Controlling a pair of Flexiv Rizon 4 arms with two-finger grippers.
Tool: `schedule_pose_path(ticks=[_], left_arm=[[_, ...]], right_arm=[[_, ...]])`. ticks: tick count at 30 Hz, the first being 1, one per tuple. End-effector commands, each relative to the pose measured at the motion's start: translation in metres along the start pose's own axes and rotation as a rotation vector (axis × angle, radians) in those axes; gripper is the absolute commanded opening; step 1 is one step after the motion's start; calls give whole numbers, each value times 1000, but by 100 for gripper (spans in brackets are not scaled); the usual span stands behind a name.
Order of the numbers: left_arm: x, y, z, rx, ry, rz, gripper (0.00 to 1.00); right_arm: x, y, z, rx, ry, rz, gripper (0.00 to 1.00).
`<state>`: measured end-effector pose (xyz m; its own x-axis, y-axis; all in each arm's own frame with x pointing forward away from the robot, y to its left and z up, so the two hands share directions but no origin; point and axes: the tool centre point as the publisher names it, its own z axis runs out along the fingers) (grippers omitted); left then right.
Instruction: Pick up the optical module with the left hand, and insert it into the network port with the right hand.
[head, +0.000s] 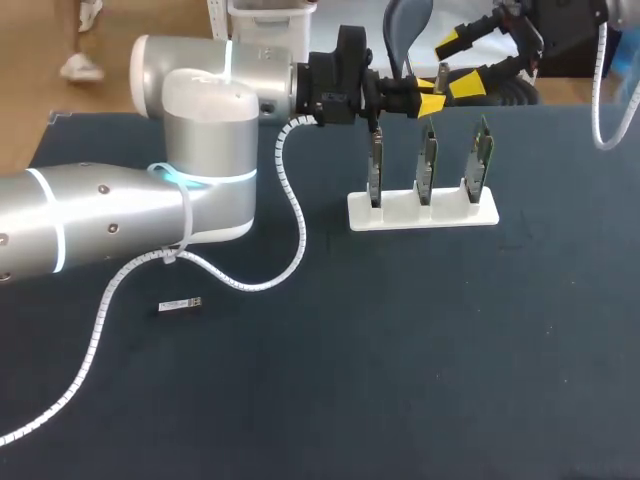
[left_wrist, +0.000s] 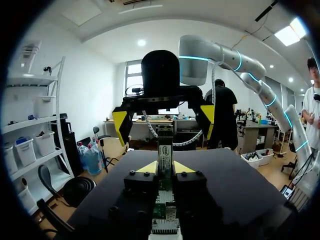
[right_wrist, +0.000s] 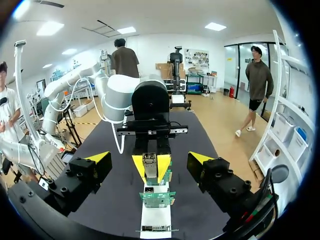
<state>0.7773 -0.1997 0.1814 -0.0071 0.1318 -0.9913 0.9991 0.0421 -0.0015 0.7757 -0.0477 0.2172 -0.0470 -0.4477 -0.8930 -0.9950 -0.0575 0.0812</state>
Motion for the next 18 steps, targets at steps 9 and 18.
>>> schedule_pose_path(ticks=[9, 18], left_arm=[[0, 0, 0, -2, 1, -1, 0], [0, 0, 0, -2, 1, -1, 0]], right_arm=[[-3, -1, 3, 1, -29, 30, 100], [-3, -3, 5, -4, -29, 35, 100]])
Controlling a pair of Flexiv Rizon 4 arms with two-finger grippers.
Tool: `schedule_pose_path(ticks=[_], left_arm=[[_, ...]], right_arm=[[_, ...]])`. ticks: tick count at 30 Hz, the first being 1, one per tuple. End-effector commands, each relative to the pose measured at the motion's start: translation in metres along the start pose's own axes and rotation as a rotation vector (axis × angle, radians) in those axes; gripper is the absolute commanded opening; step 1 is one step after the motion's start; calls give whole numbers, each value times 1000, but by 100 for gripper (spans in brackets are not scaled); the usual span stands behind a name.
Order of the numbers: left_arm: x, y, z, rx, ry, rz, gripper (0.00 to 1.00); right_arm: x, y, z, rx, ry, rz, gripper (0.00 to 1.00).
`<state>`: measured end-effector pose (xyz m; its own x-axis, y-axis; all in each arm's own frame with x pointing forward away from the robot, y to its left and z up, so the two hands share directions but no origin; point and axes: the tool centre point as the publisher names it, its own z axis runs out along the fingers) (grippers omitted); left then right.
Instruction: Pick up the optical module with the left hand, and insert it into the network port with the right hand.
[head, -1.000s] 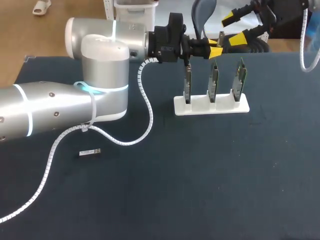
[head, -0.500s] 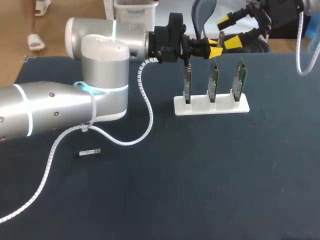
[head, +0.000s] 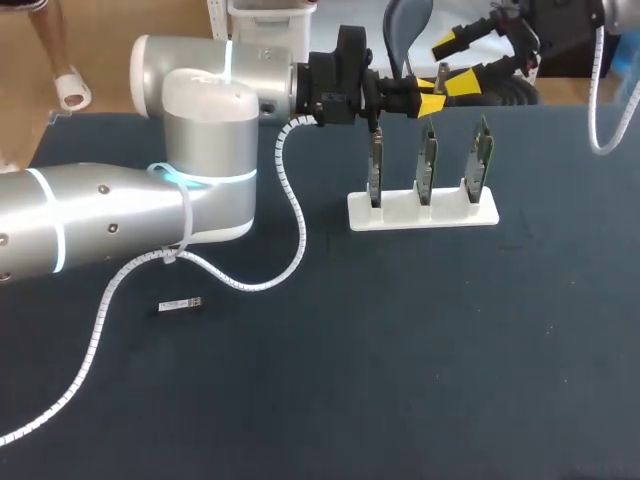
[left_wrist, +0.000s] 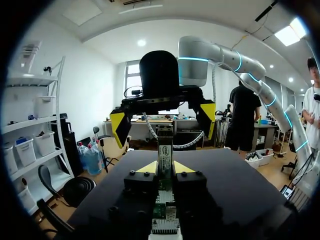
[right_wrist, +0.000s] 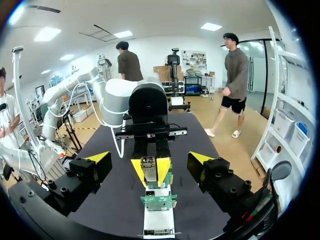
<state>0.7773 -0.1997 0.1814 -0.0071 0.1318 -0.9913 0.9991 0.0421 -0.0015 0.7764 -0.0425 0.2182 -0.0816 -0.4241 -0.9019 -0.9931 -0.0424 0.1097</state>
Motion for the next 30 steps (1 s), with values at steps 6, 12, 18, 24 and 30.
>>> schedule_pose_path(ticks=[6, 12, 18, 24, 30], left_arm=[[0, 0, 0, -2, 1, -1, 0], [0, 0, 0, -2, 1, -1, 0], [0, 0, 0, -2, 1, -1, 0], [0, 0, 0, -2, 1, -1, 0], [0, 0, 0, -2, 1, -1, 0]], right_arm=[[0, -3, 3, -6, -3, 7, 100], [0, -3, 3, -5, 4, 5, 100], [0, -4, 4, 1, 14, -6, 0], [0, -5, 4, 11, 10, -5, 0], [0, -5, 4, 12, 9, -4, 0]])
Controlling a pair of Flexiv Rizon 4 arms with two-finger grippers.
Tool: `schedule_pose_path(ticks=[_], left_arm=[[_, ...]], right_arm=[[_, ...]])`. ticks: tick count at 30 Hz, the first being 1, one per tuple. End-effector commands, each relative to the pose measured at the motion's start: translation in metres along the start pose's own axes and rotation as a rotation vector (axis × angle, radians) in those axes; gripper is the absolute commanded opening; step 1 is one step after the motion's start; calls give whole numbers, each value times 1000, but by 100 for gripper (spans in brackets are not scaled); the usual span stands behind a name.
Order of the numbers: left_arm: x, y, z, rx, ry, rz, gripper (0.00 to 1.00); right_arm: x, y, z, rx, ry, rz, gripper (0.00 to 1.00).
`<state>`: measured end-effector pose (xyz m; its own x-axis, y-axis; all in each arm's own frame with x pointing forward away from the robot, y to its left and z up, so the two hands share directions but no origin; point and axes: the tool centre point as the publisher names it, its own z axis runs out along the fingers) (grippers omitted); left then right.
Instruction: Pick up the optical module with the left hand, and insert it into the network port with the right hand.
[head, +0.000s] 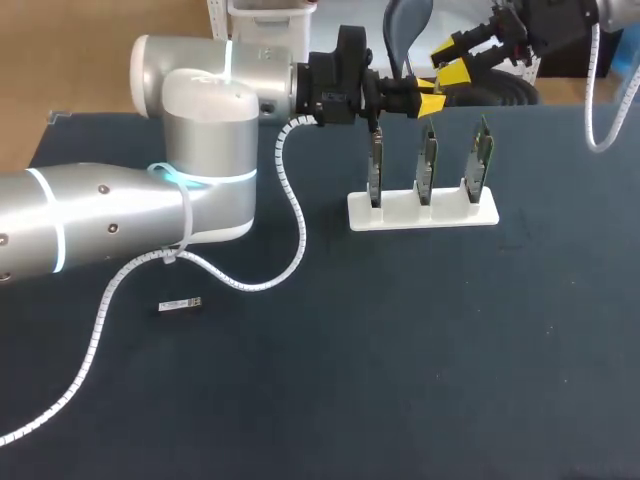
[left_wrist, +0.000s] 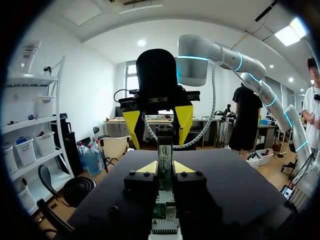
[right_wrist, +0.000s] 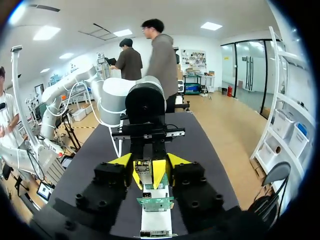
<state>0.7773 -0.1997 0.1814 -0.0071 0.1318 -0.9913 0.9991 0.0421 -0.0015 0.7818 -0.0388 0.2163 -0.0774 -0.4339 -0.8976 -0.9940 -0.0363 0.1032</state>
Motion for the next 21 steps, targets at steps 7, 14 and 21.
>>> schedule_pose_path(ticks=[7, 14, 21], left_arm=[[0, 0, 0, -2, 1, -1, 0], [0, 0, 0, -2, 1, -1, 100], [5, -3, -9, -23, 85, 3, 100]], right_arm=[[1, 1, 1, 3, 0, -2, 0], [1, 0, 0, 1, 1, -3, 0], [2, 0, 0, 3, 2, -3, 0]])
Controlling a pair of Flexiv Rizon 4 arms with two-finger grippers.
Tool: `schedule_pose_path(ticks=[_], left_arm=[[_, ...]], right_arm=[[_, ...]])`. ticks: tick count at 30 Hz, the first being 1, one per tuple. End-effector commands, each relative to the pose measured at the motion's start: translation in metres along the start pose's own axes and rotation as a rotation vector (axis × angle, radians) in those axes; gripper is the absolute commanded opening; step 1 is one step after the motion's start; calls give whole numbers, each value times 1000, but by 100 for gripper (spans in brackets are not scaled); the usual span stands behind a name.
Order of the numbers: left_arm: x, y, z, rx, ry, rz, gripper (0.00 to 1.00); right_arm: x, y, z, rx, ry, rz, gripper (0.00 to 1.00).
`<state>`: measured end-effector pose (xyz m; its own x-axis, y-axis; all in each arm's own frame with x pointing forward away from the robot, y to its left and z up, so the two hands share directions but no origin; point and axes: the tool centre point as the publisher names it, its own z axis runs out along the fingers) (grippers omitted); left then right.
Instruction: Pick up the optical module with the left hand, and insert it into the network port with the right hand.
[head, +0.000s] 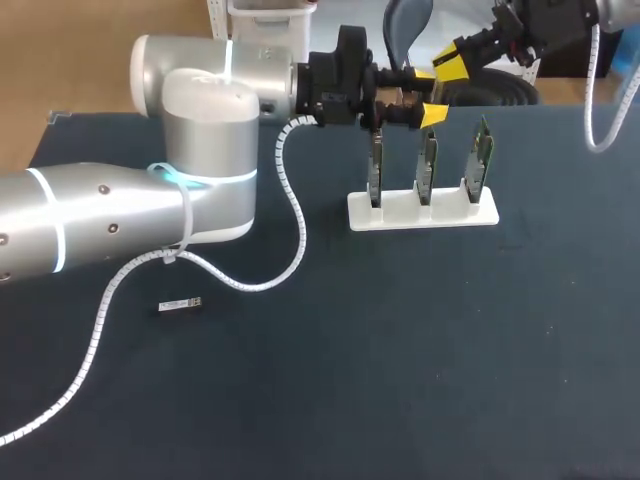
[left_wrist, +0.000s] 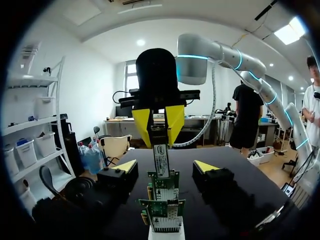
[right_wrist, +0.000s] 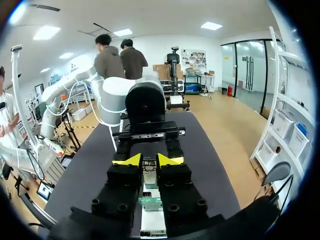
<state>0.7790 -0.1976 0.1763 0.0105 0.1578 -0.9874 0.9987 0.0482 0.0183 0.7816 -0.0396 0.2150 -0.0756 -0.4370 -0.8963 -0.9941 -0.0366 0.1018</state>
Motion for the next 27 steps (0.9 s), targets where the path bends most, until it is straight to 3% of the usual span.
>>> schedule_pose_path(ticks=[1, 5, 13, 21, 27], left_arm=[[2, -6, -9, -16, 78, -29, 100], [7, -12, -17, 3, 142, -30, 100], [22, -13, -34, -42, 287, -67, 100], [29, -21, -27, -16, 388, -19, 100], [35, -22, -21, 9, 417, -20, 100]], right_arm=[[1, 0, -1, 4, -1, -1, 0], [2, 0, -1, 8, -4, 2, 0], [2, 0, -1, 9, -7, 0, 0], [3, 0, 0, 8, -11, -1, 0], [3, 0, 0, 10, -12, -2, 0]])
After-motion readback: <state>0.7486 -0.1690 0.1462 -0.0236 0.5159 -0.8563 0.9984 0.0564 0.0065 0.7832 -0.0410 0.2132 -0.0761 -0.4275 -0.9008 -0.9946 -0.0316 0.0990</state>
